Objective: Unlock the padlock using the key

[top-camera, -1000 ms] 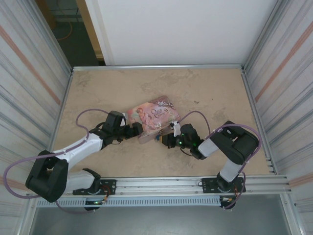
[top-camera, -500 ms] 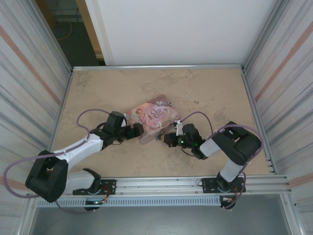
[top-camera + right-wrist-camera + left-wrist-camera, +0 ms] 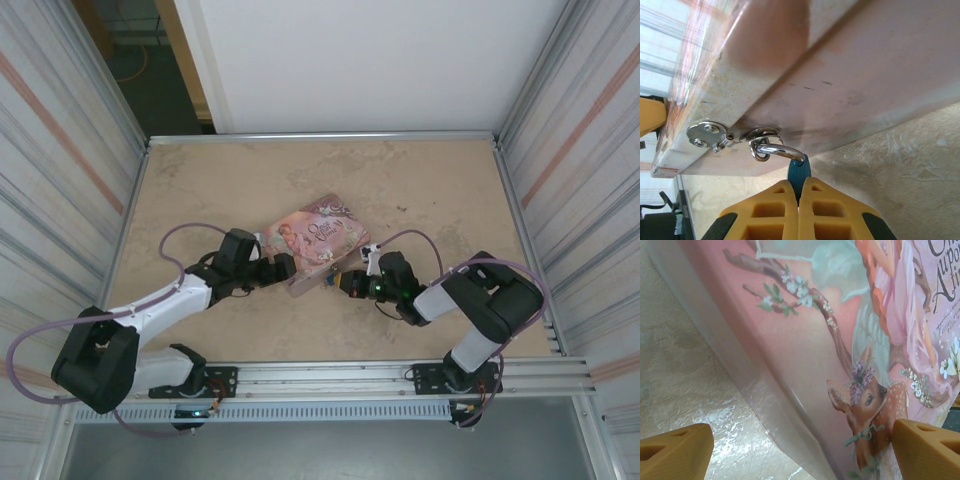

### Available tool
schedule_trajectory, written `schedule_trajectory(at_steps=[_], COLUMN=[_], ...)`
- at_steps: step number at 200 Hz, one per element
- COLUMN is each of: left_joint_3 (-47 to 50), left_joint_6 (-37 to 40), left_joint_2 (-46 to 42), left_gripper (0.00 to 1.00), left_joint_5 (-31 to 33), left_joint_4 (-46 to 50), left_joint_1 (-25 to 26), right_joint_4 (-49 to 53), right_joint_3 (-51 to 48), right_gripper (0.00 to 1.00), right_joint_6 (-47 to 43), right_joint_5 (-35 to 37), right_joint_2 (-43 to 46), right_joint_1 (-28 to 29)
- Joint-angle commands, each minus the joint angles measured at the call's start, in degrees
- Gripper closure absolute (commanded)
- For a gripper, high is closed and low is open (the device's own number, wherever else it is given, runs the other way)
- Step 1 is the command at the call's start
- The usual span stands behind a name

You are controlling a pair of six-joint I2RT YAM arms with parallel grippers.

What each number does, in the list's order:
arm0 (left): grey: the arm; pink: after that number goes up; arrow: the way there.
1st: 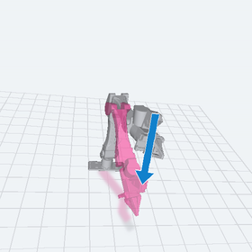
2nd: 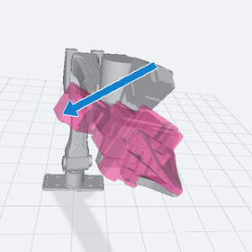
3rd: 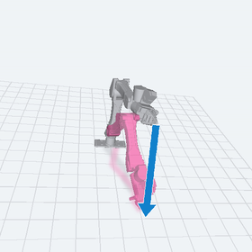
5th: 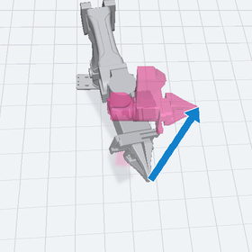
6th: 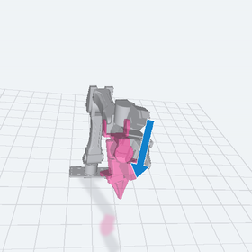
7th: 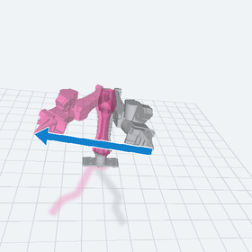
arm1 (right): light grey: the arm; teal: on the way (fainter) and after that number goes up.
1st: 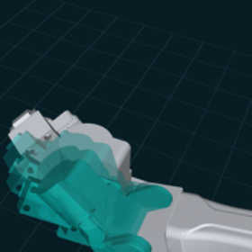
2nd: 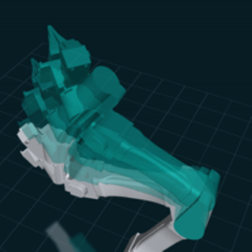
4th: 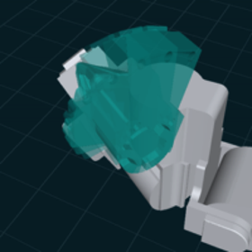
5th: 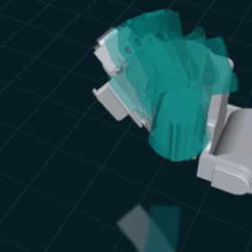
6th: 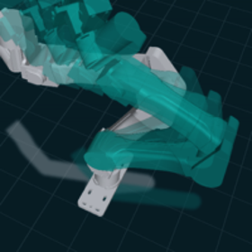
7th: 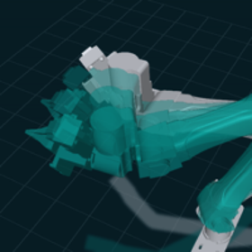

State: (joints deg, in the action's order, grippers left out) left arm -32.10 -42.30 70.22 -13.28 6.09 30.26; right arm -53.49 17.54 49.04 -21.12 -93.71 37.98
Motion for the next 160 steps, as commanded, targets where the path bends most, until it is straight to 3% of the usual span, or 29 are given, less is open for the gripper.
schedule_trajectory(at_steps=[1,160], left_joint_3=[1.9,1.9], left_joint_6=[0.3,1.0], left_joint_2=[0.2,1.8], left_gripper=[0.09,0.08], left_joint_5=[1.3,1.0], left_joint_4=[4.6,3.9], left_joint_1=[0.2,0.2], right_joint_4=[0.3,13.4], right_joint_3=[0.3,4.5], right_gripper=[1.0,1.0], right_joint_6=[2.5,4.2], right_joint_5=[0.6,-4.2], right_joint_2=[2.1,6.7], right_joint_1=[-1.4,-5.6])
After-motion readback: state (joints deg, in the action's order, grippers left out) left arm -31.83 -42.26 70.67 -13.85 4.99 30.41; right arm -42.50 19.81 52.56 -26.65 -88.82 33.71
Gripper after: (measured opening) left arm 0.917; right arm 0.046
